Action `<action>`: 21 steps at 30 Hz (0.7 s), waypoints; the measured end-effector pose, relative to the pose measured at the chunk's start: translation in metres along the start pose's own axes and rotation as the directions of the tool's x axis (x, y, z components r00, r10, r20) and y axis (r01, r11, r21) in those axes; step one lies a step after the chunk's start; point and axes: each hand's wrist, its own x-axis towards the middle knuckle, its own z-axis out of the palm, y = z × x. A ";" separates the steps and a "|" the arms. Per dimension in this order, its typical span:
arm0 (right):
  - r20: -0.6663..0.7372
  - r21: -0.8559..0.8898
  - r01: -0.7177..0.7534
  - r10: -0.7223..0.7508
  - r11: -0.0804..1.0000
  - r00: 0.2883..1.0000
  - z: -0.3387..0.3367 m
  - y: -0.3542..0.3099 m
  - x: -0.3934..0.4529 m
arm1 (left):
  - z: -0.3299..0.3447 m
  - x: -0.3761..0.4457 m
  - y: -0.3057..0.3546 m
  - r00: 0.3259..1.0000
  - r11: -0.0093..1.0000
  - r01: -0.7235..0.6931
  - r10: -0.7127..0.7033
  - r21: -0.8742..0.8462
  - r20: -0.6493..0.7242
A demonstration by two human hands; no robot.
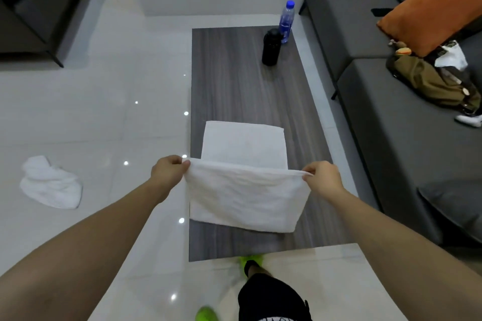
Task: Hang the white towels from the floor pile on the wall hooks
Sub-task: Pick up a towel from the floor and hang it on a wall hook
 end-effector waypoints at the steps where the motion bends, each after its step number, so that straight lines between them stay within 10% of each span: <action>1: 0.005 0.003 -0.003 0.003 1.000 1.000 -0.005 -0.006 0.020 | 0.003 0.015 0.013 1.000 1.000 0.010 -0.010 -0.007 -0.009; 14: -0.024 0.153 -0.069 0.074 0.986 0.997 0.003 -0.046 0.205 | 0.052 0.171 0.082 0.983 0.987 0.148 -0.153 -0.059 -0.102; 21: 0.337 0.047 -0.344 0.309 0.938 0.889 0.121 0.024 0.162 | 0.108 0.150 -0.022 0.923 0.918 0.380 -0.385 0.112 0.021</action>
